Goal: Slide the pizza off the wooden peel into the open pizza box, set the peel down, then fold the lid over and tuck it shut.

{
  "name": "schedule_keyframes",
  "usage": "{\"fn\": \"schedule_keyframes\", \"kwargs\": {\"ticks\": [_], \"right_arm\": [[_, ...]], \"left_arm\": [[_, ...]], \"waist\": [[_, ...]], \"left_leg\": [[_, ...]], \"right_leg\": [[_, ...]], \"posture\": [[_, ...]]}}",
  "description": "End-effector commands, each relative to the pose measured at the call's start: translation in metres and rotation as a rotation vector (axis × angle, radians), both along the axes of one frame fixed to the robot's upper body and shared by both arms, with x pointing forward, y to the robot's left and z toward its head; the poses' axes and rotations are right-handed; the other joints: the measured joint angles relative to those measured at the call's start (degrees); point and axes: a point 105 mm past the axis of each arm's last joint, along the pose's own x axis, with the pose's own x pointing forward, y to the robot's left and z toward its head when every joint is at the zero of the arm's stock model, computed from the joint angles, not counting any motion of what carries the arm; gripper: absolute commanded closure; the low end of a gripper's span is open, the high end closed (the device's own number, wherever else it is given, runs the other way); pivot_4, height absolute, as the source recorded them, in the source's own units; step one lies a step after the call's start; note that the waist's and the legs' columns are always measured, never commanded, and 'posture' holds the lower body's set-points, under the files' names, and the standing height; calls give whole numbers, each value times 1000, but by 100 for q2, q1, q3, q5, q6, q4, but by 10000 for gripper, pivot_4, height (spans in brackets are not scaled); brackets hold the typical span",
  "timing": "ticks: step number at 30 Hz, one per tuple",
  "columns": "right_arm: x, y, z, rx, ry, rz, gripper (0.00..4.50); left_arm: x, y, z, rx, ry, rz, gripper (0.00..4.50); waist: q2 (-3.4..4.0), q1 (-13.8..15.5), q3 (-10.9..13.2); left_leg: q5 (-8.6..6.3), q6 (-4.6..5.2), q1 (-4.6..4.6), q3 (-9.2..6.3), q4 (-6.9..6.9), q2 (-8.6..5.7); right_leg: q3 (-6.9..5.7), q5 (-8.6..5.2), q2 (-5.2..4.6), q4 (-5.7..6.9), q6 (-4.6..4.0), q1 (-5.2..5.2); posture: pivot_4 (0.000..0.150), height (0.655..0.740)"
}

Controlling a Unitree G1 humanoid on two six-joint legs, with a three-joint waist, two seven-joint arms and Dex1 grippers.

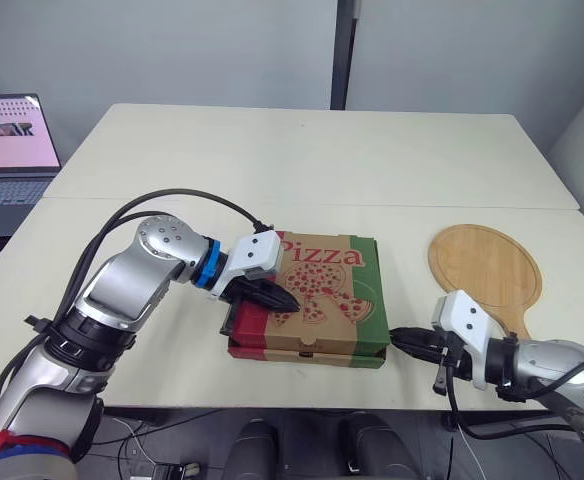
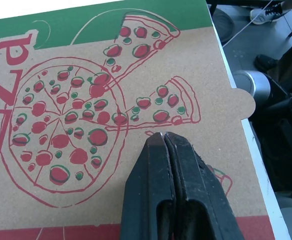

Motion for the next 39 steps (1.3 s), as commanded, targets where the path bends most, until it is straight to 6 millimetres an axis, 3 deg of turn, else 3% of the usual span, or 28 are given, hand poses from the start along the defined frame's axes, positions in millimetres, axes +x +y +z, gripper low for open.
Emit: {"fn": "schedule_keyframes", "kwargs": {"ticks": [1,6,11,16,18,22,26,30,34,39], "right_arm": [[-2,12,6,52,-15,34,44607],[-1,17,1,69,-4,30,44607],[6,-12,-5,-77,-42,-32,44607],[18,-37,18,-154,-140,-60,44607],[23,-30,32,-114,-195,-45,44607],[19,6,47,4,-231,46,44607],[11,37,46,66,-208,143,44607],[7,47,37,56,-175,196,44607],[6,50,33,51,-162,220,44607],[5,50,32,45,-162,239,44607]], "left_arm": [[0,-2,5,3,-22,-6,45000],[-1,-3,5,2,-19,-11,45000],[-2,-3,4,3,-14,-13,45000],[-3,-2,2,3,-10,-11,45000],[-3,-3,1,2,-10,-11,45000],[-2,-2,3,-2,-14,-9,45000],[0,-2,8,-28,-25,-15,45000],[3,3,15,-52,-49,-5,45000],[5,23,27,-54,-55,39,45000],[9,69,36,34,-79,129,45000]], "waist": [[0,1,0],[0,-4,0],[-1,3,0],[-1,2,0],[-1,-17,0],[-1,-16,0],[-1,-2,0],[-1,6,0],[-1,3,0],[0,-21,0]], "left_leg": [[0,0,0,-1,-1,0],[0,0,0,-1,-1,2],[0,0,0,0,0,0],[0,0,0,1,0,0],[0,0,1,1,0,1],[0,0,5,-3,-2,5],[0,0,2,-4,-2,4],[0,0,0,-3,0,2],[0,0,0,-3,0,2],[0,0,5,-3,-3,8]], "right_leg": [[-1,0,0,0,0,0],[-1,0,2,1,0,-1],[0,-1,1,2,-1,-1],[0,-1,1,1,-1,-1],[1,-1,2,2,-1,-1],[0,-2,7,9,-3,-1],[0,-3,7,9,-4,-2],[-1,-3,3,8,-4,-2],[-2,-3,3,7,-5,-4],[-3,-5,9,13,-9,-7]], "posture": [[1500,7343],[1500,7343],[1500,7343],[1500,7343],[1500,7343],[1500,7343],[1500,7343],[1500,7343],[1500,7343],[1500,7343]]}}
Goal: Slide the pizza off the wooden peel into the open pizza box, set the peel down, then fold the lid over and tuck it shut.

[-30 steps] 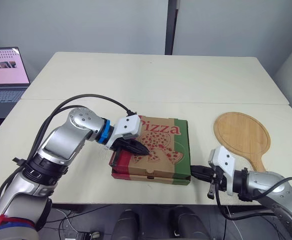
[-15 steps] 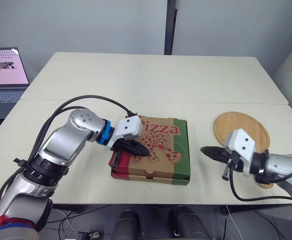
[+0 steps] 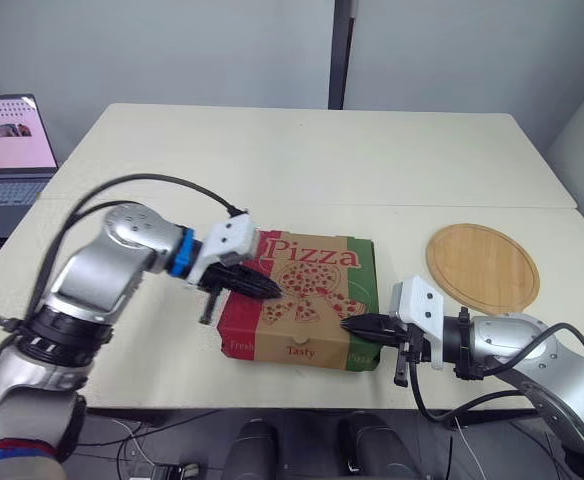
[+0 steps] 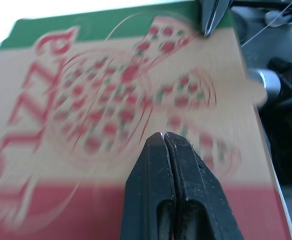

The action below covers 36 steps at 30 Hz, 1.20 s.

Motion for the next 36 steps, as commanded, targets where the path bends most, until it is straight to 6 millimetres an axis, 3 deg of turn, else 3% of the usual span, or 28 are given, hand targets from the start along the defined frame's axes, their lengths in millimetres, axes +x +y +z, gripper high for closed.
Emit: {"fn": "schedule_keyframes", "kwargs": {"ticks": [1,3,6,15,18,24,26,28,31,36], "right_arm": [[-1,3,6,3,-42,35,44607],[-1,3,6,2,-44,43,44607],[0,4,5,2,-45,52,44607],[1,3,5,-2,-44,59,44607],[1,3,6,-3,-45,59,44607],[1,2,6,-10,-47,58,44607],[0,2,5,-15,-47,59,44607],[1,2,5,-18,-47,61,44607],[1,2,5,-24,-49,65,44607],[-1,3,9,-21,-59,74,44607]], "left_arm": [[3,35,10,61,-51,63,45000],[4,55,6,122,-63,102,45000],[0,67,-3,170,-58,115,45000],[-13,52,-26,154,-17,82,45000],[-11,50,-23,134,-16,92,45000],[17,57,8,101,-115,167,45000],[23,45,22,41,-135,155,45000],[18,17,25,-6,-132,53,45000],[12,-9,16,-7,-123,-58,45000],[9,-26,2,20,-109,-149,45000]], "waist": [[0,2,0],[0,6,0],[0,21,0],[-1,40,0],[-1,36,0],[-2,35,-1],[-2,35,-1],[-2,42,-1],[-2,38,-1],[-2,1,-1]], "left_leg": [[0,0,1,1,-1,0],[0,0,2,3,-1,0],[0,0,0,4,-1,0],[0,0,-7,2,1,-2],[0,0,-6,1,0,-1],[0,0,-6,0,1,-1],[0,0,-6,1,1,-3],[0,0,-9,1,1,-3],[0,0,-12,3,1,-7],[0,0,-5,0,1,-3]], "right_leg": [[0,-1,0,1,-1,0],[2,-1,0,1,-2,0],[1,-1,-3,-1,-3,0],[-4,-2,-9,-2,-4,-3],[-4,-2,-7,-1,-4,-2],[-6,-2,-4,0,-4,-3],[-4,-2,-4,0,-4,-3],[-4,-2,-4,-3,-3,-3],[-2,-2,-9,-4,-3,-3],[0,-1,-2,4,-3,-3]], "posture": [[1500,7343],[1500,7343],[1500,7343],[1500,7343],[1500,7343],[1500,7343],[1500,7343],[1500,7343],[1500,7343],[1500,7343]]}}
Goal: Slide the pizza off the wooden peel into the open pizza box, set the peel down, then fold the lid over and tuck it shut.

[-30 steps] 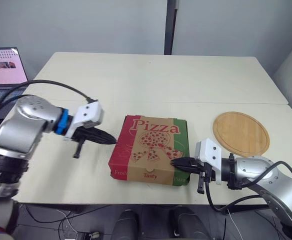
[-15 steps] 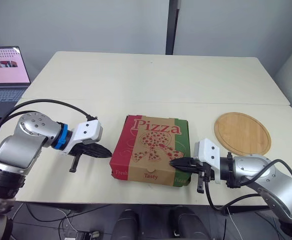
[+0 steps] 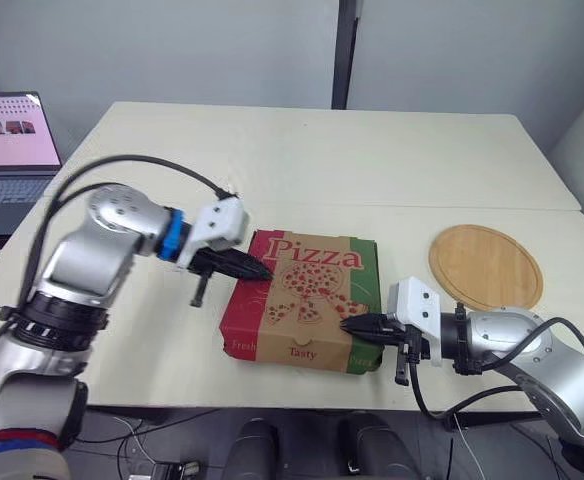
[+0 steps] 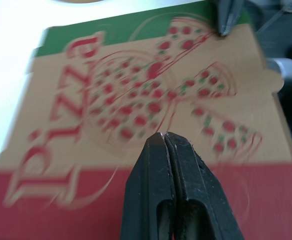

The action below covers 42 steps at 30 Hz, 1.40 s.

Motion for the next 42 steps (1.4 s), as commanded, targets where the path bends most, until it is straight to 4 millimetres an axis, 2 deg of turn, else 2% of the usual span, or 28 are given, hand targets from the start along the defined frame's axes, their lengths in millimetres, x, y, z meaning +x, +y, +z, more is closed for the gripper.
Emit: {"fn": "schedule_keyframes", "kwargs": {"ticks": [1,7,12,18,26,39,42], "right_arm": [[-6,2,12,9,-40,31,44607],[-27,-1,27,31,0,74,44607],[-44,-8,23,-39,52,104,44607],[-40,-5,11,-89,31,74,44607],[-21,0,7,-97,-71,17,44607],[-19,0,-2,-128,-115,0,44607],[-22,6,4,-79,-120,6,44607]], "left_arm": [[-1,-8,3,26,-47,-64,45000],[-2,-18,-1,11,-36,-103,45000],[-3,-20,-4,17,-32,-123,45000],[-5,-21,-6,19,-26,-142,45000],[-13,-25,-10,23,-8,-183,45000],[-21,-27,-17,39,7,-212,45000],[-18,-28,-13,26,1,-203,45000]], "waist": [[0,-4,0],[0,27,0],[0,18,0],[0,16,0],[0,17,0],[-1,14,-1],[-1,14,-1]], "left_leg": [[0,0,1,0,0,2],[0,0,-3,-2,2,0],[0,0,-3,-2,2,-1],[0,0,-1,-1,2,0],[0,0,-2,-1,2,-1],[0,0,1,0,2,0],[0,0,1,-1,2,0]], "right_leg": [[0,0,3,1,0,0],[-1,0,1,-2,0,0],[-2,0,-1,-3,0,0],[-1,0,0,-2,0,1],[-1,0,0,-3,1,1],[0,0,1,-2,0,1],[-1,0,1,-2,0,2]], "posture": [[1500,7343],[1500,7343],[1500,7343],[1500,7343],[1500,7343],[1500,7343],[1500,7343]]}}
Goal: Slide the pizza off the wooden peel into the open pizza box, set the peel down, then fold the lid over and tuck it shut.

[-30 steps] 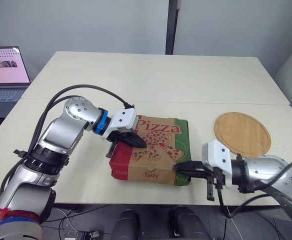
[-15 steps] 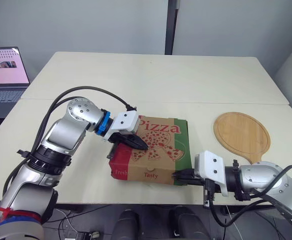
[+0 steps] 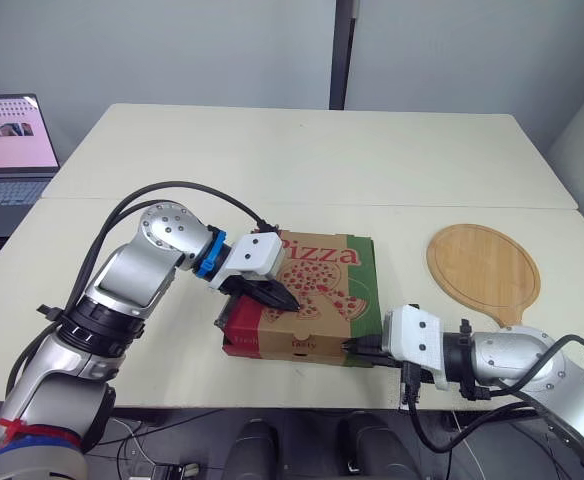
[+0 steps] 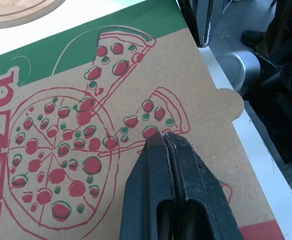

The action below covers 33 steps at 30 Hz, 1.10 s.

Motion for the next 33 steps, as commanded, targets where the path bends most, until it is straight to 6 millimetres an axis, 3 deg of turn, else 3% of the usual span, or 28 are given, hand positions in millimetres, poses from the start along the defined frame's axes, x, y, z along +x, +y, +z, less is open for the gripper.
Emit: {"fn": "schedule_keyframes", "kwargs": {"ticks": [1,6,12,22,33], "right_arm": [[2,4,11,44,-53,-15,44607],[4,5,15,33,-78,-5,44607],[2,4,1,-50,-69,18,44607],[16,10,10,-6,-166,-44,44607],[10,5,-4,-62,-190,-36,44607]], "left_arm": [[-2,-3,4,-5,-13,-22,45000],[0,-3,7,-10,-16,-16,45000],[-1,-4,7,-13,-12,-18,45000],[-6,-3,3,0,4,-33,45000],[-7,0,-10,40,-4,-24,45000]], "waist": [[0,-1,0],[0,0,0],[0,4,0],[0,-3,0],[0,0,0]], "left_leg": [[0,0,0,0,0,0],[0,0,0,0,0,0],[0,0,-1,0,0,0],[0,0,1,0,0,0],[0,0,1,0,0,0]], "right_leg": [[1,0,0,0,0,0],[1,0,0,0,0,0],[0,0,0,0,0,0],[0,0,1,1,0,0],[0,0,0,1,0,0]], "posture": [[1500,7343],[1500,7343],[1500,7343],[1500,7343],[1500,7343]]}}
